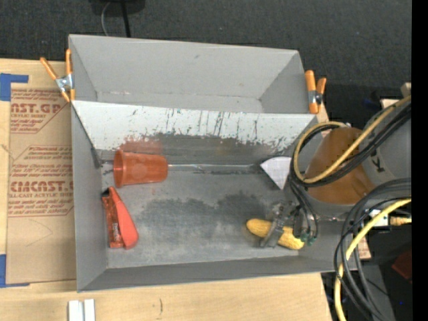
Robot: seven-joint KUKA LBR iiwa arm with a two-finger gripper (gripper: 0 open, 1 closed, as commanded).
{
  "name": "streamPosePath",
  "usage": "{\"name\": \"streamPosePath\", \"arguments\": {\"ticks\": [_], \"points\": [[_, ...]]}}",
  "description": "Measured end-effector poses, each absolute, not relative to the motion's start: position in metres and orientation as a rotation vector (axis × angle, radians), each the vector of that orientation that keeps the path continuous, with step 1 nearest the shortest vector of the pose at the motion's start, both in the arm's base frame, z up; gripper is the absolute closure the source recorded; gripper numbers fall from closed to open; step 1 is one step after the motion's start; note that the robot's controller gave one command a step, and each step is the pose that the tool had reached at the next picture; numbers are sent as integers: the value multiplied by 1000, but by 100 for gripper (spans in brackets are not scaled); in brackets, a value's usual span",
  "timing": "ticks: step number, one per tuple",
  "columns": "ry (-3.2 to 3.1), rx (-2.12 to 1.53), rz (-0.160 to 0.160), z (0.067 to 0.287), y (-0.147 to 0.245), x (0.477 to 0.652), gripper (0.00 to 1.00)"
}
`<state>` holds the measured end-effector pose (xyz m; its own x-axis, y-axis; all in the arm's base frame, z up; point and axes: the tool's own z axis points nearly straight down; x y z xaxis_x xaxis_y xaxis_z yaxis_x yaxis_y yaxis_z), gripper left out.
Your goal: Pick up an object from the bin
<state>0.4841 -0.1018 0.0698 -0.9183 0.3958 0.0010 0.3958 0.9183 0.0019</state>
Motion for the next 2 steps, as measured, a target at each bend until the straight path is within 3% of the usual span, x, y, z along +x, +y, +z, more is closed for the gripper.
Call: {"name": "streamPosePath", "arguments": {"ticks": [1,2], "points": [[-3076,-634,-3,70,-102,484,100],[-3078,-629,-4,202,-97,481,100]]}}
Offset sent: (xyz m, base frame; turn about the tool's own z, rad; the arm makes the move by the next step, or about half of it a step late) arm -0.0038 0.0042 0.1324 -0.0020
